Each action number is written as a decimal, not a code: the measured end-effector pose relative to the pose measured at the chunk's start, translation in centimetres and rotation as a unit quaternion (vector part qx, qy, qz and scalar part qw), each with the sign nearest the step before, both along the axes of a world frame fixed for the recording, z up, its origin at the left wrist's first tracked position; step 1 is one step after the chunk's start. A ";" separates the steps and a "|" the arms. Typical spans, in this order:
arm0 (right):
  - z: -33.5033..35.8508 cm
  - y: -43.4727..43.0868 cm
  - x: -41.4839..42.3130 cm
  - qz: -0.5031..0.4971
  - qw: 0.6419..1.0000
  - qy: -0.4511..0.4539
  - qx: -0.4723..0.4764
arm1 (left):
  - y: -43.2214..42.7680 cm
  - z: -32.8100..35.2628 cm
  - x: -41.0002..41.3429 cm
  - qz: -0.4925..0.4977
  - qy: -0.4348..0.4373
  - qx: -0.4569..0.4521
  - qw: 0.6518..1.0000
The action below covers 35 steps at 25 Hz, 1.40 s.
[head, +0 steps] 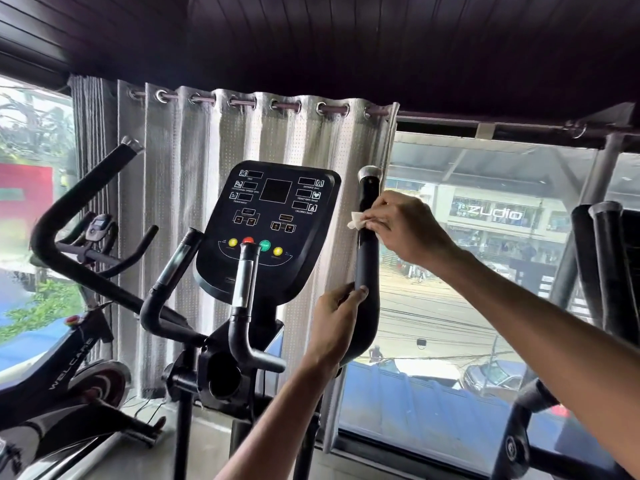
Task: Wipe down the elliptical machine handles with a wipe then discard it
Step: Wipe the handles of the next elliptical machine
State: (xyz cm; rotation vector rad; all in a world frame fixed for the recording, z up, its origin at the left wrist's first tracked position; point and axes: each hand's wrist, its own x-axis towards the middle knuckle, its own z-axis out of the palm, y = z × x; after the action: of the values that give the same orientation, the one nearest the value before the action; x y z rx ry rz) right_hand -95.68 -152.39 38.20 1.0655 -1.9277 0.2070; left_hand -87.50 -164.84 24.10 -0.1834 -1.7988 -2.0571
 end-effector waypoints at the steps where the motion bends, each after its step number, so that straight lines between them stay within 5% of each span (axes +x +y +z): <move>1: -0.9 0.5 0.1 0.010 1.000 -0.002 -0.012 | 0.0 0.1 -0.1 0.001 0.001 -0.002 1.000; 9: -4.1 1.6 -0.4 0.074 0.993 -0.001 -0.089 | 0.5 0.9 -0.3 0.042 0.002 0.024 0.999; 14: -4.7 0.5 -2.3 0.067 0.947 -0.075 -0.304 | 1.1 2.1 -0.5 0.060 0.013 0.019 0.998; 18: -7.3 -1.3 -3.6 0.092 0.818 -0.263 -0.504 | 1.1 2.4 -1.3 0.106 0.023 -0.022 0.994; 21: -7.4 -3.0 -4.8 0.231 0.589 -0.472 -0.614 | 1.6 3.3 -1.7 0.137 0.017 -0.029 0.990; 22: -7.3 -3.2 -4.6 0.275 0.528 -0.511 -0.620 | 1.6 3.5 -1.9 0.146 0.011 -0.034 0.989; 23: -7.2 -3.2 -4.4 0.293 0.511 -0.518 -0.620 | 1.7 3.7 -2.0 0.151 0.009 -0.037 0.988; 25: -7.3 -2.8 -3.8 0.292 0.560 -0.462 -0.623 | 1.6 3.8 -2.1 0.162 0.001 -0.040 0.986; 30: -5.1 -1.8 -3.9 0.174 0.875 -0.073 -0.445 | 1.6 4.4 -2.4 0.178 0.002 -0.057 0.982; 35: 2.4 -2.6 -8.1 0.022 0.985 0.008 -0.174 | 1.3 4.6 -3.0 0.181 0.005 -0.049 0.982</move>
State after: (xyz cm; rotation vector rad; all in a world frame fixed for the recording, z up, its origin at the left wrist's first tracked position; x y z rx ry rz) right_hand -103.73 -154.95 40.59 0.8715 -1.7731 0.5371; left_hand -90.52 -163.53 28.71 0.1010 -1.7764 -1.7113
